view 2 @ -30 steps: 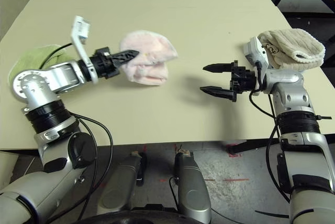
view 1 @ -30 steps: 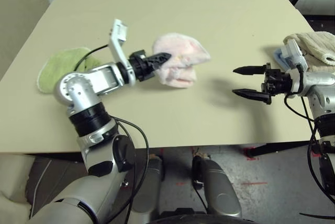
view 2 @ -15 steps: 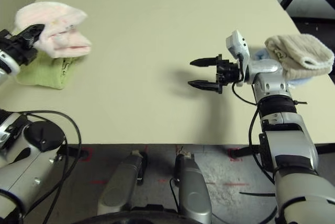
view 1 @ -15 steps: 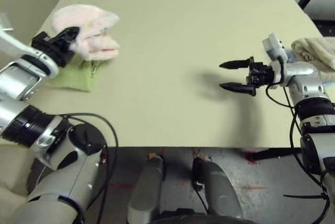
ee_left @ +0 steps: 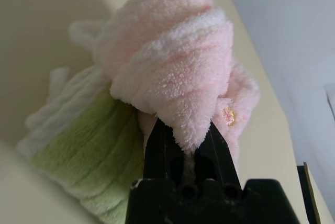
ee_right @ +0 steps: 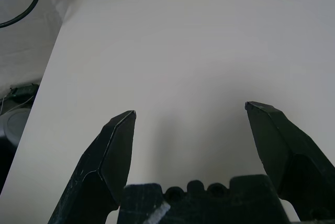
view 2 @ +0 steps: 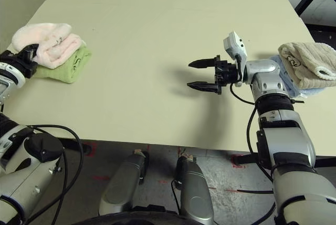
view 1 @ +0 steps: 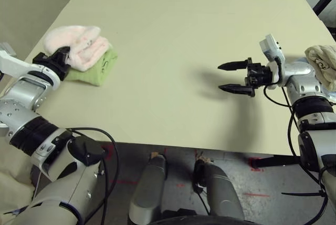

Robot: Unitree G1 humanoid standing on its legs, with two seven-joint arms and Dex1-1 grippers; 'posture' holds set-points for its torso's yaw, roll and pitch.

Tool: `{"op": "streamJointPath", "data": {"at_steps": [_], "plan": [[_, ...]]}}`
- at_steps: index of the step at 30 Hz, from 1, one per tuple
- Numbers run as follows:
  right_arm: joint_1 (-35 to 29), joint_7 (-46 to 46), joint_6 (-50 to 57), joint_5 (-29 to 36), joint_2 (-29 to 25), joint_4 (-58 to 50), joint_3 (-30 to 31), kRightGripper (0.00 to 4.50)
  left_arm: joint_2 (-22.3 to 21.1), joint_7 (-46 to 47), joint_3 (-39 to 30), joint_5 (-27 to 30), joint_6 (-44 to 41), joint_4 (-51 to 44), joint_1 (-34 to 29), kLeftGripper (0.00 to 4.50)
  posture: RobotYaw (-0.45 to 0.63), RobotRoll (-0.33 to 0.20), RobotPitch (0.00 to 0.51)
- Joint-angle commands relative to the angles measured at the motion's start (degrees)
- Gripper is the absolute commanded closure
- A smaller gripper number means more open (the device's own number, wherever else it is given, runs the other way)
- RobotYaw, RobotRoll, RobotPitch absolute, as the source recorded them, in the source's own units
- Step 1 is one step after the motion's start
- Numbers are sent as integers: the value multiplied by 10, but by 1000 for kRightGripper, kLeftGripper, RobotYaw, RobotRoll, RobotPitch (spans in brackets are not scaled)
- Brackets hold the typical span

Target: Fold the towel and set it aside.

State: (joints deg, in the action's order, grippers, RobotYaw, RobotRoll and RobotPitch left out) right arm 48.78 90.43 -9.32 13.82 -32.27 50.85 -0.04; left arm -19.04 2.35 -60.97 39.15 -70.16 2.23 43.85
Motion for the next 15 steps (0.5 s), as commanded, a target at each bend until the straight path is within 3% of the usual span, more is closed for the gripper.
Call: {"op": "streamJointPath", "data": {"at_steps": [1, 4, 13, 15], "plan": [[-10, 3, -6, -5, -7, -4, -1, 0, 5, 27, 24, -1, -2, -18, -28, 4428, 251, 0, 157], [-11, 1, -7, -6, -5, -3, 0, 0, 7, 37, 45, 6, -29, -50, -51, 3611, 255, 0, 156], [-4, 0, -12, -9, 2, 6, 3, 0, -67, -12, 50, 55, -157, -84, -88, 104, 274, 0, 154], [-1, 0, -13, -11, 5, 9, 3, 0, -101, -41, 58, 73, -198, -89, -104, 47, 279, 0, 154]]}}
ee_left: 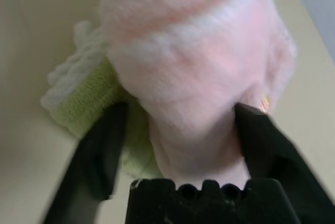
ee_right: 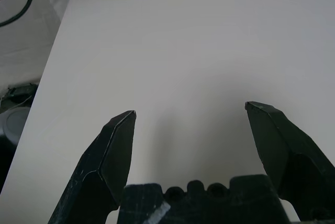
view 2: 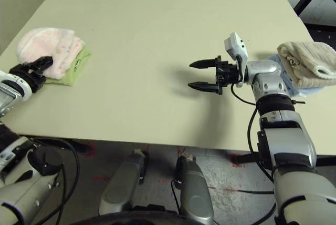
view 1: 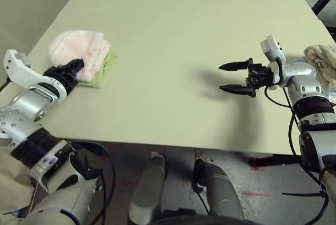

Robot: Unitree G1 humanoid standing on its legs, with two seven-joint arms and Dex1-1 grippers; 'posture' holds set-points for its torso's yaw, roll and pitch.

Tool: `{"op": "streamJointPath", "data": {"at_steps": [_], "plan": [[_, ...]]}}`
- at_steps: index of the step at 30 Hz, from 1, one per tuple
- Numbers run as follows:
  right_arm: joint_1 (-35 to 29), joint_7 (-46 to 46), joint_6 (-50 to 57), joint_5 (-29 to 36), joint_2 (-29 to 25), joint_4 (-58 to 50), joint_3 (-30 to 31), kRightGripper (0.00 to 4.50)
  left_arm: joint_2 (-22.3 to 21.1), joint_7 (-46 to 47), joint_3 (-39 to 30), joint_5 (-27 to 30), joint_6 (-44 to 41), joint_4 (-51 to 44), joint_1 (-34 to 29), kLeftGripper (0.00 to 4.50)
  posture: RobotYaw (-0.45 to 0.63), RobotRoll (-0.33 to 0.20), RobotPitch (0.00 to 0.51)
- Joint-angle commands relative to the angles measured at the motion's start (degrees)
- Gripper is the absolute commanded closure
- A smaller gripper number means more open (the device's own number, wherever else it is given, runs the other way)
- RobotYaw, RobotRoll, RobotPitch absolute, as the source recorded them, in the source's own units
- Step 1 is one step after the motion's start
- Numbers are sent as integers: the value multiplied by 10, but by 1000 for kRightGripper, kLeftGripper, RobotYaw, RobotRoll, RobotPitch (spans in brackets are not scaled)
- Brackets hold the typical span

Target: Fold the towel and set it aside.

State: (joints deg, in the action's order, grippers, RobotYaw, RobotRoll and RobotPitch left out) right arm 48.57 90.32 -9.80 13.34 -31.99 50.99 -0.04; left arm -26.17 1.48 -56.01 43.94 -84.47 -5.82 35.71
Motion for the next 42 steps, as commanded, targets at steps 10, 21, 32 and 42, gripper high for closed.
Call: {"op": "streamJointPath", "data": {"at_steps": [10, 21, 32, 42], "plan": [[14, -6, -1, -3, 15, 20, -8, 0, -221, -238, 86, 94, -43, -28, -123, 47, 293, 0, 155], [60, -262, 143, 65, 51, -23, -120, 0, -289, -381, 167, -33, 338, 44, -132, 47, 261, 0, 149], [60, -561, 22, 18, -20, -40, -187, 0, -211, -394, 221, -71, 519, 112, -91, 47, 207, 0, 117], [39, -626, -18, 3, -93, 47, -206, 0, -210, -423, 257, -88, 573, 208, -54, 47, 171, 0, 72]]}}
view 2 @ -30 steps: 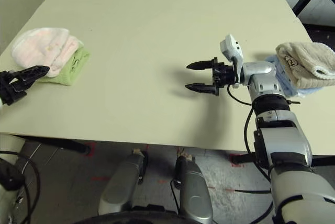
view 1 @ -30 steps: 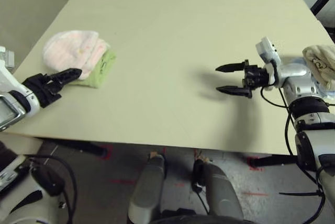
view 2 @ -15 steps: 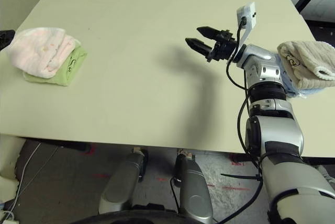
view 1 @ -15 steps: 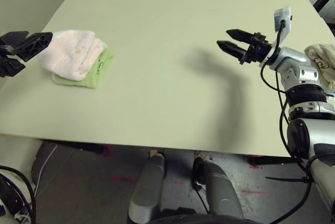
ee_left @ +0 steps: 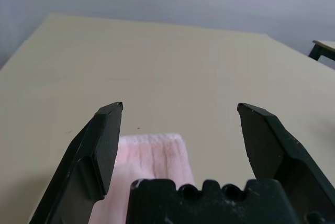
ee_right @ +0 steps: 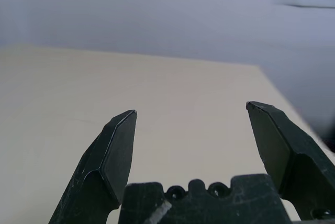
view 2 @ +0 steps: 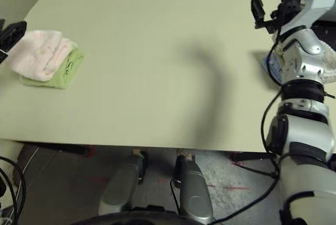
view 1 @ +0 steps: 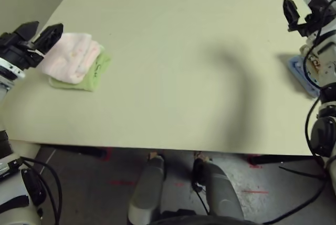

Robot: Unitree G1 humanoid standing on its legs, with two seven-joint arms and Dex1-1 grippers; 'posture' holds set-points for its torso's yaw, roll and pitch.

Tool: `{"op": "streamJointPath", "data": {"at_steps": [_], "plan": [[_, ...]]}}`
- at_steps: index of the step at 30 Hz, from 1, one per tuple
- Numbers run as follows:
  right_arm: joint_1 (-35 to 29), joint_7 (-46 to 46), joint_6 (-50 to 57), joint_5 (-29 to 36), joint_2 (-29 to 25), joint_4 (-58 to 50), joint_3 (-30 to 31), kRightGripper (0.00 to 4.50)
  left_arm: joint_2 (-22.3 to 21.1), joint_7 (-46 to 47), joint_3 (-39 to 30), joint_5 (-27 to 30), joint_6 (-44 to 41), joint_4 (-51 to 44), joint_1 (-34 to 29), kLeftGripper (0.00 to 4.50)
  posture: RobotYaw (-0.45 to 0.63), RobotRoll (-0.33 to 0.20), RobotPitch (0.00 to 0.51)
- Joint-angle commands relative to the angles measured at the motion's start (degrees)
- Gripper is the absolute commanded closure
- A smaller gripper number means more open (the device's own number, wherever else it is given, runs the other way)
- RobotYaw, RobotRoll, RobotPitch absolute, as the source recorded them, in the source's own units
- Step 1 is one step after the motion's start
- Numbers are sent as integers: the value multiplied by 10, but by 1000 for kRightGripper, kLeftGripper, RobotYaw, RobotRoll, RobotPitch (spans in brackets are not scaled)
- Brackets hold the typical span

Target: Fold the towel and set it aside.

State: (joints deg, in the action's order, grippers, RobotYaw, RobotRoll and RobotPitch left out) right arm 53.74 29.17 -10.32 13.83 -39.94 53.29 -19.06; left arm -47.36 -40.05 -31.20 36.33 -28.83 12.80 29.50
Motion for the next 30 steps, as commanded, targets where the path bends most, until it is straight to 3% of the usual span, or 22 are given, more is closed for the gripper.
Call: {"op": "streamJointPath", "data": {"at_steps": [1, 19, 30], "plan": [[-15, -18, -15, -1, -17, 30, -17, 0, 2, -9, 11, -13, 20, 28, 10, 47, 166, 0, 65], [0, -28, 1, -14, -52, 120, -20, 0, 14, 21, 10, -22, 23, 43, -10, 47, 133, 0, 67], [6, -27, 0, -25, -50, 132, -11, 0, 30, 57, 9, -21, 20, 14, -15, 47, 118, 0, 124]]}}
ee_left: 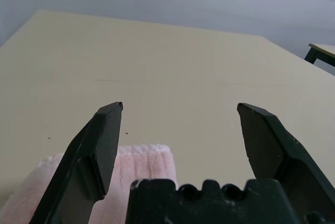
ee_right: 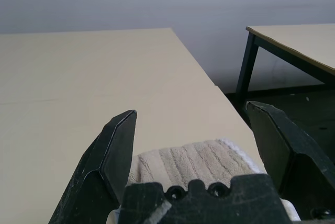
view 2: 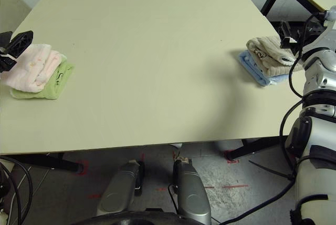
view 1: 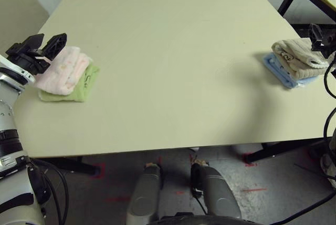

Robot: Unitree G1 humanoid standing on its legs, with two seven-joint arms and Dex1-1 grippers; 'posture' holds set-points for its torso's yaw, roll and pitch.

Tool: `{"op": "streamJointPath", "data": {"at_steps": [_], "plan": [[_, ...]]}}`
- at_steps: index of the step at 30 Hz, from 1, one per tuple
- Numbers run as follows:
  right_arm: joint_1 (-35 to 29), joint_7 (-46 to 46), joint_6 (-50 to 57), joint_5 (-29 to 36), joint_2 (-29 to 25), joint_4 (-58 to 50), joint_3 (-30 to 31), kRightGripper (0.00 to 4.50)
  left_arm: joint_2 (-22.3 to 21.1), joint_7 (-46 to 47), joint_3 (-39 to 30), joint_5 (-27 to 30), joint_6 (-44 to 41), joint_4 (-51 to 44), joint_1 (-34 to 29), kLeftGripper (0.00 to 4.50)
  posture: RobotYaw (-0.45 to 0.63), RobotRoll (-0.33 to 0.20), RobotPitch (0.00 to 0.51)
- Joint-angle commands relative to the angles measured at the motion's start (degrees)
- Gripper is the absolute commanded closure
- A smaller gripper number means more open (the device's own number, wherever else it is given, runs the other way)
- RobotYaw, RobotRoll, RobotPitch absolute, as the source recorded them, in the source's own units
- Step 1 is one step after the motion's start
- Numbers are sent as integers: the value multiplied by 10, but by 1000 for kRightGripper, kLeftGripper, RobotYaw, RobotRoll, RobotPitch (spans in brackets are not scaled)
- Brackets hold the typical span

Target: Fold the towel and set it aside.

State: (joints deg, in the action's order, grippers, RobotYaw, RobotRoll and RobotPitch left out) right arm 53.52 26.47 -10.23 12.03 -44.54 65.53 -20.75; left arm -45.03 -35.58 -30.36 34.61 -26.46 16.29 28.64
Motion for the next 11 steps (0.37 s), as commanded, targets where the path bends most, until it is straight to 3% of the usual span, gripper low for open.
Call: {"op": "streamJointPath", "data": {"at_steps": [1, 11], "plan": [[9, 1, 1, -8, -2, 9, 7, 0, 7, 15, 0, -2, -6, -26, -8, 47, 117, 0, 127], [12, -4, 2, -11, 9, 12, 14, 0, 8, 26, 0, -3, 0, -30, -4, 47, 140, 0, 127]]}}
